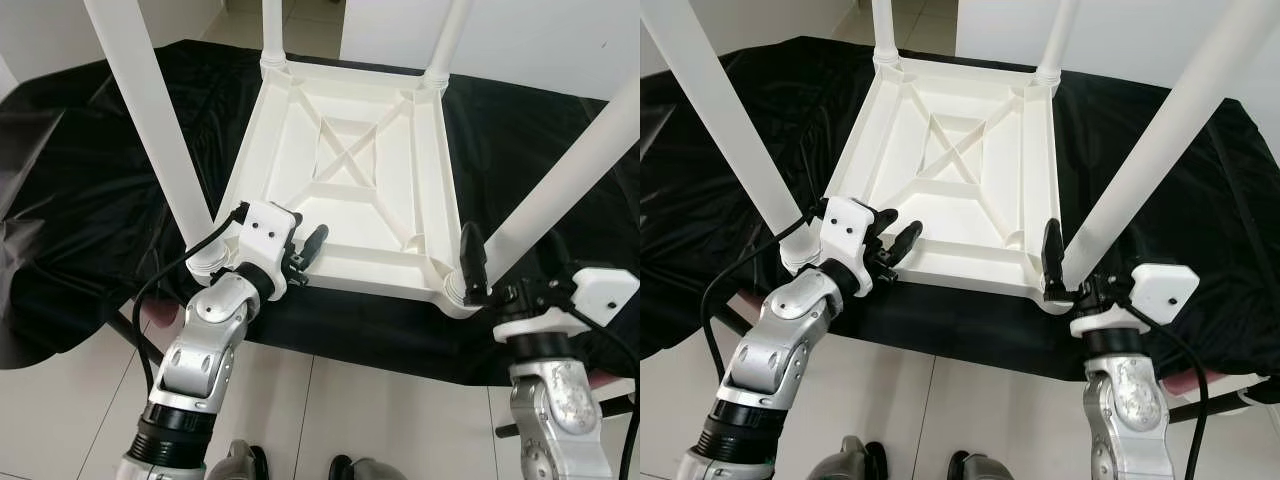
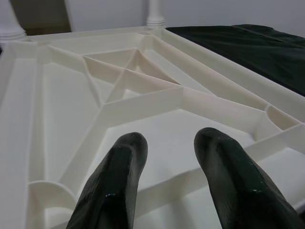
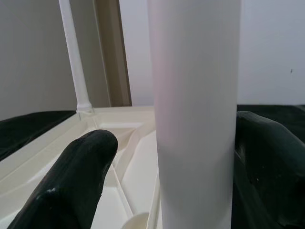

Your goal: Building children table

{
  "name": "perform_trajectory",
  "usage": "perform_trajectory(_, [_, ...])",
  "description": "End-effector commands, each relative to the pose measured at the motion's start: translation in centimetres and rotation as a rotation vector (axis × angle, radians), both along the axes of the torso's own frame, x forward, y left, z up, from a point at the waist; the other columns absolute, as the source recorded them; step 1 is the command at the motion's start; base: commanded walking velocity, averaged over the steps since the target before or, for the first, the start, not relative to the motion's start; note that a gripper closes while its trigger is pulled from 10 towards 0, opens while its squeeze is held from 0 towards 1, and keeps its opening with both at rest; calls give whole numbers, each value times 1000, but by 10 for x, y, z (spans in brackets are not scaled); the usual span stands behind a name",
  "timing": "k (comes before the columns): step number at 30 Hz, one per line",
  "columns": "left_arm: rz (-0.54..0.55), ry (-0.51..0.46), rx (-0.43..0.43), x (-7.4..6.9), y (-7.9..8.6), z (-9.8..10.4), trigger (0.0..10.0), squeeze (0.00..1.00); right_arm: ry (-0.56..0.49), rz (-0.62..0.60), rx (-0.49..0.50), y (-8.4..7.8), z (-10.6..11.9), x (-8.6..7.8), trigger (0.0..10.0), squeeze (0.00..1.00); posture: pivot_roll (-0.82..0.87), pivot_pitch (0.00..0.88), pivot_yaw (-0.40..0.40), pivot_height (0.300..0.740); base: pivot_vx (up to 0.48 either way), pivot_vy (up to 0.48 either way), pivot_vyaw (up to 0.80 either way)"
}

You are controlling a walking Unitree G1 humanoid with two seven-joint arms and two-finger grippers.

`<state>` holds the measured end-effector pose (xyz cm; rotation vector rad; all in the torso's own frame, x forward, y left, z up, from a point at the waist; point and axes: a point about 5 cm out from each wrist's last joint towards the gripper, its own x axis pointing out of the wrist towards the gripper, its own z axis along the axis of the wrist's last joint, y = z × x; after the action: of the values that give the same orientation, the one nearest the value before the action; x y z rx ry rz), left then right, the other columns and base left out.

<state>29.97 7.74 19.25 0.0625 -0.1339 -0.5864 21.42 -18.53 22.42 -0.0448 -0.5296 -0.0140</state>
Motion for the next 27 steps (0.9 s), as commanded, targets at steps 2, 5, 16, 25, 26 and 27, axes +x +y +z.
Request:
perform_trajectory(2, [145,34,-22,5,1,-6,10000,0,-28,-11,-7,-3,11,1,10000,0,-5,151,-36,740,0,0,0])
perform_trajectory(5, [162,58,-14,7,-1,-12,10000,0,-80,2,-21,-3,29,8,10000,0,-5,143,-39,740,0,0,0])
perform_trajectory(16, [180,62,-23,10,-1,-10,10000,0,-202,60,-86,-2,74,20,10000,0,-3,126,-41,740,0,0,0])
perform_trajectory(25, [212,36,-25,11,-1,-7,10000,0,-215,108,-97,3,83,21,10000,0,4,119,-47,740,0,0,0])
perform_trajectory(26, [214,32,-21,12,-1,-6,10000,0,-214,111,-97,3,83,21,10000,0,4,119,-47,740,0,0,0])
perform_trajectory(27, [214,32,-21,12,-1,-6,10000,0,-214,111,-97,3,83,21,10000,0,4,119,-47,740,0,0,0])
